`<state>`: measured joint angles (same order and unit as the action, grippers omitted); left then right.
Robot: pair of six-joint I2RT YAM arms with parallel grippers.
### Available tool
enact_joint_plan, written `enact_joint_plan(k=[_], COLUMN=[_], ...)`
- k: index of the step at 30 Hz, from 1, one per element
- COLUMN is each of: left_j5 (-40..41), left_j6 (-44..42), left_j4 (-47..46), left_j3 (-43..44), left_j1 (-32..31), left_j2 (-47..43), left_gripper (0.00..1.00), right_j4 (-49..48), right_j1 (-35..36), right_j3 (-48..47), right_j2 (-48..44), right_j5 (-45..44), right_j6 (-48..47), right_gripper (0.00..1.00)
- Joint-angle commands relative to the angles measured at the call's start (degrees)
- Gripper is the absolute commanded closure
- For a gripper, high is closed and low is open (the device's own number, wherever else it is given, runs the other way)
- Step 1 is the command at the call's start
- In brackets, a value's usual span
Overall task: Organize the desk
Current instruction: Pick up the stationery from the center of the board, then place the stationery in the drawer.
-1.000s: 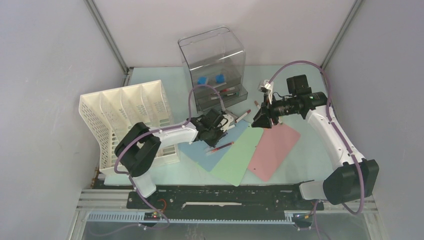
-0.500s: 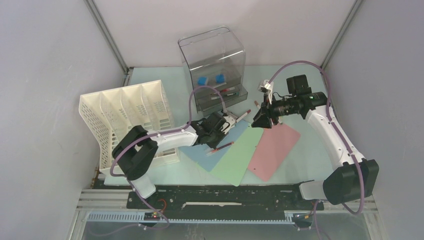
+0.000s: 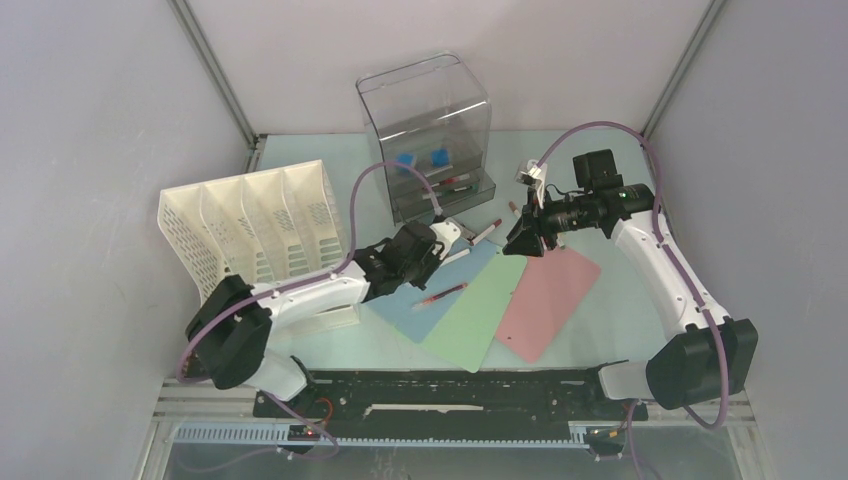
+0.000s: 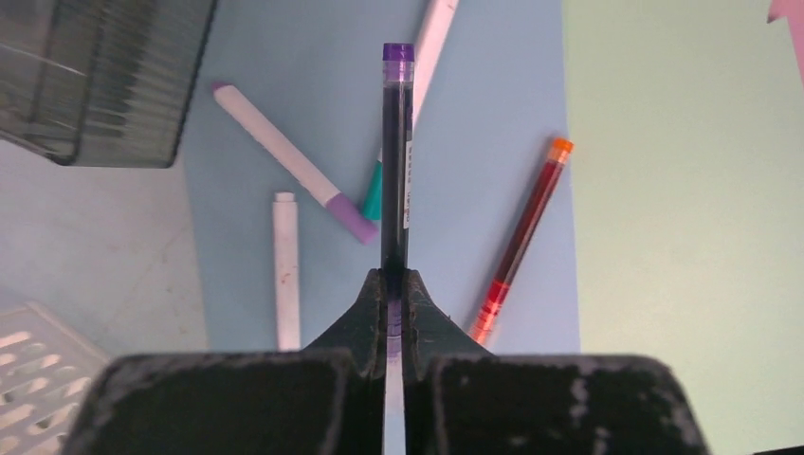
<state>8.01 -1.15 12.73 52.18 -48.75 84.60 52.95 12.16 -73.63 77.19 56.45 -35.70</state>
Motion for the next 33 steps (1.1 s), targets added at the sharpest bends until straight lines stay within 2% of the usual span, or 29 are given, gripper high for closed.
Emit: enact_joint_plan(k=[1,15,19,31,33], left_j5=[6.19,14.99,15.15,14.44,14.75], left_j6=[-6.2,-23.73,-27.25,-32.77,-32.44], left_j4=[-2.39,-2.78,-3.25,-6.58,-6.58], left_j3=[2.7,13.54,16.93,25.6,27.49], left_j1=[-0.37,-0.23,0.45,4.04,5.0], left_j2=[-2.52,2.89,5.38,14.52,16.39], left_gripper=[1.0,1.0,1.0,1.0,0.93], right_j4=[0.22,0.3,0.31,0.3,0.26], right_j1=[0.49,0.49,0.5,0.49,0.49], right_j3=[-0.07,-0.07,-0.03,-0.05,-0.05], right_j2=[-0.71,-1.42,-1.59,-2.7,-3.11], right_j5=[0.33,-0.06,-0.32,-0.49,-0.48], right_j6=[-0.95,-1.12,-1.12,-1.3,-1.3], right_gripper=[0.51,0.51,0.51,0.51,0.51])
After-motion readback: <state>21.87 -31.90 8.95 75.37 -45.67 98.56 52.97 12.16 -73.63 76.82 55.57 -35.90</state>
